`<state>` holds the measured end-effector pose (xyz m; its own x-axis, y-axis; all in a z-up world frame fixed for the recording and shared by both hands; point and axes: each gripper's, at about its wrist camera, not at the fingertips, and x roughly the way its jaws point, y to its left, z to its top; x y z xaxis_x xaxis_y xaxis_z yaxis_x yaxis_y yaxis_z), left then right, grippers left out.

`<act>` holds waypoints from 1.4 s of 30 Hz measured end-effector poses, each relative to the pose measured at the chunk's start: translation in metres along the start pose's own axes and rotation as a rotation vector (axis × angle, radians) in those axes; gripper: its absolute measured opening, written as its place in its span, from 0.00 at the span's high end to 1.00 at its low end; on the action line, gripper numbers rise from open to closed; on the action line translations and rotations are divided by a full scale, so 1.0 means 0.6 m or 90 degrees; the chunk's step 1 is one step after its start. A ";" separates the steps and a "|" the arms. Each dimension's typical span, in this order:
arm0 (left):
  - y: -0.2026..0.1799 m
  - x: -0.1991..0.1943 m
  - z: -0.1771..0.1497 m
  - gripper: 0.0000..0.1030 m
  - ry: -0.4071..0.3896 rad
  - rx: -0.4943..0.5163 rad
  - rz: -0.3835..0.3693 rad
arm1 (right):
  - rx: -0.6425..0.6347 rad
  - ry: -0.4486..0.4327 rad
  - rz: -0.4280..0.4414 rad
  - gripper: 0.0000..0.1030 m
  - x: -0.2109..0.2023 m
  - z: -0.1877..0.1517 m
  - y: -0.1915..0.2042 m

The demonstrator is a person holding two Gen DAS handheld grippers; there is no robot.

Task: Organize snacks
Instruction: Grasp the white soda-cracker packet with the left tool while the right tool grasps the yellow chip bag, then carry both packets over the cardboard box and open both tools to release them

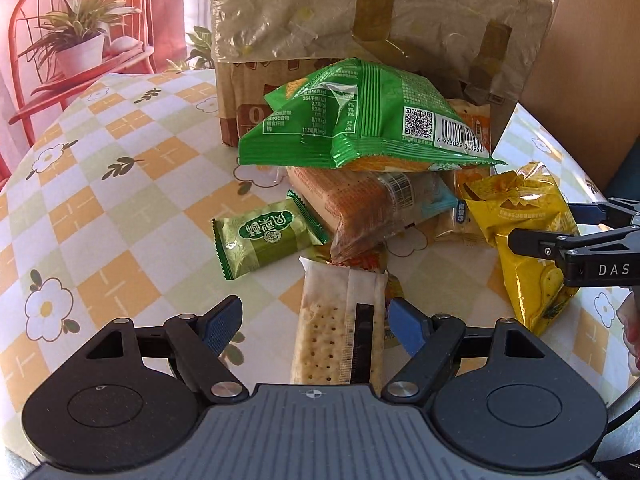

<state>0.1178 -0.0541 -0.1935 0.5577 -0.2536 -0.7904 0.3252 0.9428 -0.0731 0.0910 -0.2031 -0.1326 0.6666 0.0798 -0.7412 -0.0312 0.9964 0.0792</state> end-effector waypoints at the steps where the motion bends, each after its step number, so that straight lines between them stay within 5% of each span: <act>1: -0.002 0.003 -0.001 0.21 0.004 0.004 0.002 | 0.001 0.001 0.001 0.11 0.001 0.000 0.000; 8: -0.010 0.025 -0.008 0.28 0.036 0.017 0.026 | -0.008 0.002 -0.004 0.12 0.007 0.002 0.007; 10: -0.010 0.021 -0.008 0.52 0.026 0.024 0.029 | -0.005 0.002 -0.002 0.13 0.008 0.001 0.006; 18: 0.011 -0.009 0.003 0.53 -0.008 -0.033 0.003 | -0.012 -0.007 0.006 0.26 -0.002 0.004 0.004; 42: 0.067 -0.210 0.123 0.53 -0.263 -0.128 0.114 | 0.026 -0.234 0.013 0.27 -0.162 0.133 -0.020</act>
<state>0.1171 -0.0001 -0.0523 0.8605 -0.1103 -0.4973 0.0654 0.9921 -0.1068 0.0864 -0.2250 -0.0083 0.8892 0.0760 -0.4511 -0.0224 0.9921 0.1230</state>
